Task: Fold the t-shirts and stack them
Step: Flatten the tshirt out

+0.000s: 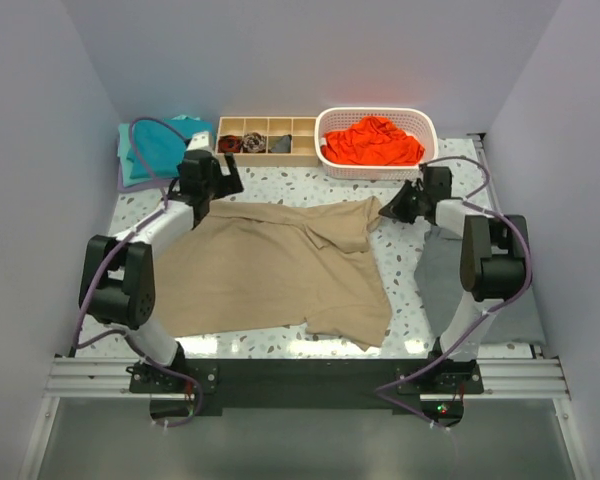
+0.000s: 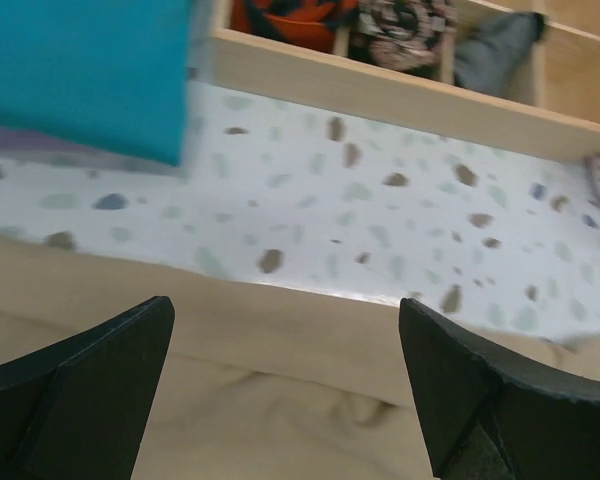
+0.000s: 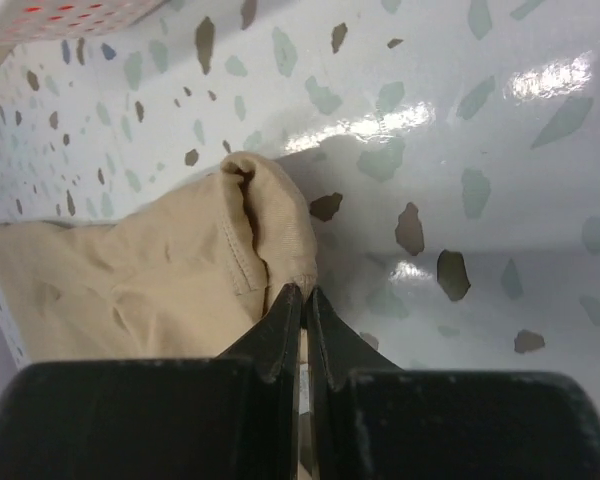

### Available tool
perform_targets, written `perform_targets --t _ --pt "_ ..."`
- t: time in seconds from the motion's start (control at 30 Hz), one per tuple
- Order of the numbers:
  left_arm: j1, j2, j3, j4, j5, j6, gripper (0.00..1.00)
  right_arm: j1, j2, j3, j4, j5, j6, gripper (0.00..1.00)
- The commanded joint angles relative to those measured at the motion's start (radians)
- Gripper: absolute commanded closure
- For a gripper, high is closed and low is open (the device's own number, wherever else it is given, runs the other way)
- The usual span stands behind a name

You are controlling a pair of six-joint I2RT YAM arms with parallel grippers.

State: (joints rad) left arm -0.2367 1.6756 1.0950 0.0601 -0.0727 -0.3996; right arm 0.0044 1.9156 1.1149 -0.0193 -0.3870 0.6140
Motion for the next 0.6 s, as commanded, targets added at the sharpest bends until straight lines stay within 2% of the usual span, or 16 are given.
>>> perform_targets --t 0.0,0.1,0.17,0.27,0.43,0.57 --pt "0.054 0.015 -0.014 -0.048 -0.236 0.047 0.0 0.0 -0.188 -0.01 -0.062 0.083 -0.059 1.0" --pt "0.105 0.09 0.035 -0.059 -0.228 0.021 0.0 -0.001 -0.246 -0.02 -0.105 0.095 -0.074 1.0" --pt "0.155 0.153 0.087 -0.146 -0.204 -0.011 0.0 0.0 -0.297 -0.027 -0.129 0.103 -0.083 1.0" --pt "0.206 0.193 0.094 -0.152 -0.15 -0.042 0.0 -0.001 -0.337 -0.023 -0.146 0.111 -0.094 1.0" --pt "0.237 0.231 0.106 -0.187 -0.141 -0.09 0.0 -0.001 -0.333 -0.004 -0.156 0.105 -0.097 1.0" --pt "0.24 0.223 0.071 -0.137 -0.139 -0.104 0.0 0.0 -0.322 -0.004 -0.145 0.094 -0.094 1.0"
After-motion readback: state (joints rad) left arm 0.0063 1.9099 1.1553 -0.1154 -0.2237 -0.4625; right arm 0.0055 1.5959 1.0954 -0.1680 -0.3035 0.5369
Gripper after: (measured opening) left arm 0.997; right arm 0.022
